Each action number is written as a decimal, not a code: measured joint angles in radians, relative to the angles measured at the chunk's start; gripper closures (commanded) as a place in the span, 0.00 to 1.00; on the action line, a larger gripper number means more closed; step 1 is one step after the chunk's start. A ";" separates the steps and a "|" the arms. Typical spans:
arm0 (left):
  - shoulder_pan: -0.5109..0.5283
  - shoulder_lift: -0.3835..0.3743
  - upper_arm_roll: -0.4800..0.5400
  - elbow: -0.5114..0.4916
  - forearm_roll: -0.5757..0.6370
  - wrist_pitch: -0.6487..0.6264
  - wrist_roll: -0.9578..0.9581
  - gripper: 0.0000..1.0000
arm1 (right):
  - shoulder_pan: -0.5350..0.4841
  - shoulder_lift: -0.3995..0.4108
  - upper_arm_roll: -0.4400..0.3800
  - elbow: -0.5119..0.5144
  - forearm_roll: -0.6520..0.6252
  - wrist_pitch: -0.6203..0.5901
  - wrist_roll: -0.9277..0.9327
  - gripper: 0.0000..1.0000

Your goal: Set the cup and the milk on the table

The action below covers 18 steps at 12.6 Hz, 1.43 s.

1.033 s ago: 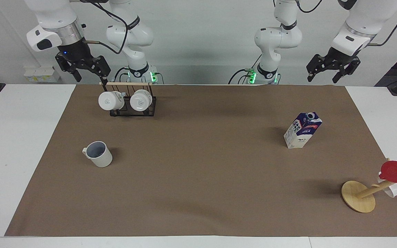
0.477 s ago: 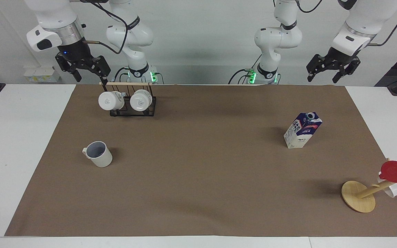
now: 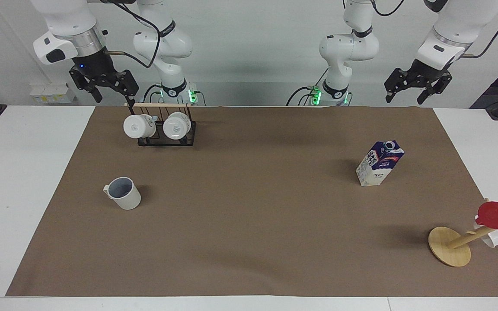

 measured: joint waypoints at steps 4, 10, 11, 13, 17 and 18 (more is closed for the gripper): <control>0.000 0.000 0.000 0.000 0.000 0.000 0.000 0.00 | 0.000 0.000 0.000 0.000 0.000 -0.001 0.000 0.00; 0.000 0.000 0.000 0.000 0.000 0.000 0.000 0.00 | 0.000 0.001 0.000 0.000 0.000 0.030 0.000 0.00; 0.000 0.000 0.000 0.000 0.000 0.000 0.000 0.00 | 0.000 0.001 0.000 -0.001 0.000 0.041 0.000 0.00; 0.000 0.000 0.000 0.000 0.000 0.000 0.000 0.00 | 0.000 0.002 0.000 -0.001 0.000 0.059 0.000 0.00; 0.000 0.000 0.000 0.000 0.000 0.000 0.000 0.00 | 0.000 0.005 -0.001 -0.001 -0.001 0.063 0.000 0.00; 0.000 0.000 0.000 0.000 0.000 0.000 0.000 0.00 | -0.001 0.007 -0.001 -0.001 -0.001 0.066 0.000 0.00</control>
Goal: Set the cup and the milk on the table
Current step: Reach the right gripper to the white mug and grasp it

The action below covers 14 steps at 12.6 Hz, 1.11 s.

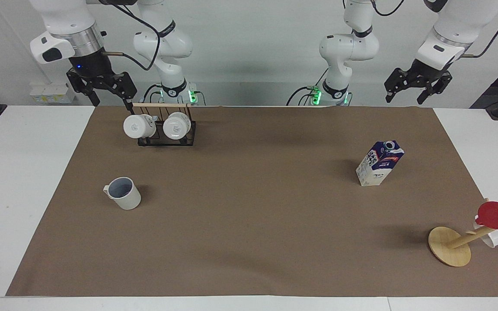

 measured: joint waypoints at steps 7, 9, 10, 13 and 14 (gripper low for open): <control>0.000 0.000 0.000 0.000 0.000 0.000 0.000 0.00 | -0.010 0.051 0.000 -0.005 -0.006 0.084 0.000 0.00; 0.000 0.000 0.000 0.000 0.000 0.000 0.000 0.00 | -0.013 0.077 0.000 -0.034 -0.008 0.143 -0.009 0.00; 0.000 0.000 0.000 0.000 0.000 0.000 0.000 0.00 | -0.020 0.092 -0.001 -0.065 -0.008 0.188 -0.033 0.00; 0.000 0.000 0.000 0.000 0.000 0.000 0.000 0.00 | -0.040 0.140 -0.001 -0.198 -0.008 0.358 -0.073 0.00; 0.000 0.000 0.000 0.000 0.000 0.000 0.000 0.00 | -0.039 0.154 -0.001 -0.235 -0.008 0.402 -0.076 0.00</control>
